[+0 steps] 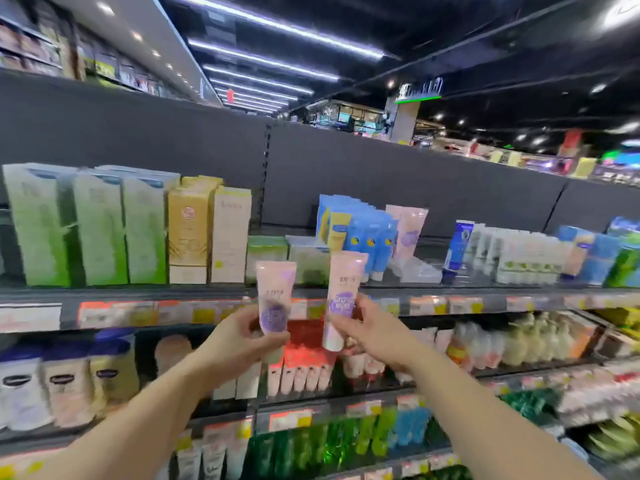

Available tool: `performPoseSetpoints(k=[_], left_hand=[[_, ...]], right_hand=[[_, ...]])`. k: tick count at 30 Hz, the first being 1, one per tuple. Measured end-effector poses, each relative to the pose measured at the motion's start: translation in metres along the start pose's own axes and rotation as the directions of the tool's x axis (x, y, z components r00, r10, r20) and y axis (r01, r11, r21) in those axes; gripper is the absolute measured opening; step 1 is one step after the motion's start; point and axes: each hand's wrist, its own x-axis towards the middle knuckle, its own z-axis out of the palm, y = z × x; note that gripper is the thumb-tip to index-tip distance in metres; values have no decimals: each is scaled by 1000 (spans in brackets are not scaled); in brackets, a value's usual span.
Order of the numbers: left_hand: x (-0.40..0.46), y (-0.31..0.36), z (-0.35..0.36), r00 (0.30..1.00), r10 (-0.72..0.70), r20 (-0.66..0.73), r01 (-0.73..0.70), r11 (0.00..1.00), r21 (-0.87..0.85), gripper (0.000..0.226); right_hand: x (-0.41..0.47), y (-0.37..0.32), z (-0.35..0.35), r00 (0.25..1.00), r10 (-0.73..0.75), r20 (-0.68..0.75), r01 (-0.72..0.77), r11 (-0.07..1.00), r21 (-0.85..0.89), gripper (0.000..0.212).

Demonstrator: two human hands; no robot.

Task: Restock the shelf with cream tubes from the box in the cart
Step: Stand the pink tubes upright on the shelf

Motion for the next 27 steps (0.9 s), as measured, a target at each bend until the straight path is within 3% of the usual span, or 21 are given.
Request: performPoseSetpoints(k=[6,10,18,27], left_hand=[[64,46,80,1000,17,25,-16,999,-46,34],[93,63,109,998,55,12,-54,998,-31,23],[105,69,130,998,64,15,-65,997,28,16],[106,72,150,1000,27,4,-27,998,62,16]], right_hand=[[26,45,-101,998,37,-42,-33,996,89,23],[35,61,-137,998,27,-50,-21,995,101,25],[55,64,-195,915,-1,-402,39,996,86,19],[117,65,-205,855,-75,-513,46,997,-69,25]])
